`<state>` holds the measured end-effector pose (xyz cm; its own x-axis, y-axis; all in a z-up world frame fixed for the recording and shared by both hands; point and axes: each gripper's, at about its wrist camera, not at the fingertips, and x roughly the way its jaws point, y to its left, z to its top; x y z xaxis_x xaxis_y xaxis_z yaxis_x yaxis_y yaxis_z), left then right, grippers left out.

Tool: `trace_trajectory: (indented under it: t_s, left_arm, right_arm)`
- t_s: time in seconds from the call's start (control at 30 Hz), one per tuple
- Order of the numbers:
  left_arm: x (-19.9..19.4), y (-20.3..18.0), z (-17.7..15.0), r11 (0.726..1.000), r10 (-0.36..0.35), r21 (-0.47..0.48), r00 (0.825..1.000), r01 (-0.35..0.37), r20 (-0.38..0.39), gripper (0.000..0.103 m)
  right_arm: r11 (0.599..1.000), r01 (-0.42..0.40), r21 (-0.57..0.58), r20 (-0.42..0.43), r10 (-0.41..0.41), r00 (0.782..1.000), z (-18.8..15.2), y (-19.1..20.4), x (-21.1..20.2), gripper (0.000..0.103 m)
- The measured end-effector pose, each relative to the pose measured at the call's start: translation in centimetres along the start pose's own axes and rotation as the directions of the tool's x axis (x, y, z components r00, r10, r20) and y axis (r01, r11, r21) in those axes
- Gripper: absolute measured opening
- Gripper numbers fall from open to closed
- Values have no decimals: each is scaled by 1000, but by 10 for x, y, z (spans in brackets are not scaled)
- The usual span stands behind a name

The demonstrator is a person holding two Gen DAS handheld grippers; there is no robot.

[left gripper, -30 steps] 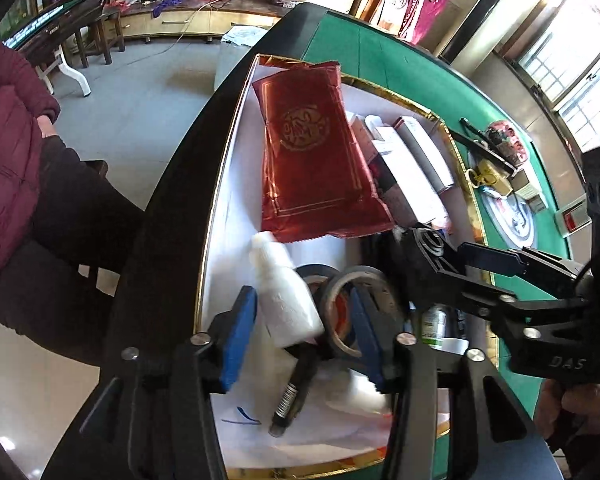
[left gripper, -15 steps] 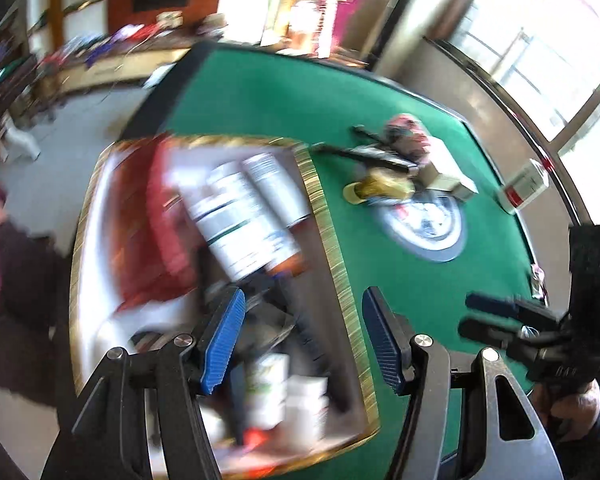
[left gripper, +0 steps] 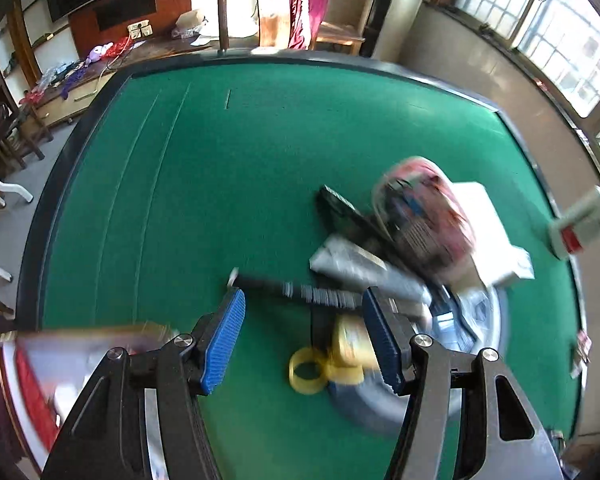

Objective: Organize objects
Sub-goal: 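Grasp the black marker lying beside the gold scissors with the left gripper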

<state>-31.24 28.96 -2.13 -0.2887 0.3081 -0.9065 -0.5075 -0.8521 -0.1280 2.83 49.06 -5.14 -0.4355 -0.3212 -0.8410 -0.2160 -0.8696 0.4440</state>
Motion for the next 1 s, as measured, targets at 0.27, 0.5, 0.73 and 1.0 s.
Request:
trace_trajectory:
  t_s: [0.27, 0.5, 0.73, 1.0]
  left_arm:
    - [59, 9, 13, 998, 66, -14, 994, -67, -86, 55]
    - [44, -10, -41, 999, 26, 35, 990, -21, -136, 55]
    - [7, -50, -145, 984, -99, 127, 973, 127, -210, 55]
    - [-64, -17, -194, 972, -228, 27, 967, 232, -113, 55]
  right_arm:
    - [996, 37, 85, 7, -37, 999, -12, -42, -14, 71]
    - [996, 6, 87, 30, -8, 1000, 0, -39, -17, 71]
    - [998, -39, 59, 34, 37, 999, 8, -21, -13, 71]
    - [996, -63, 66, 76, 58, 995, 9, -19, -24, 71]
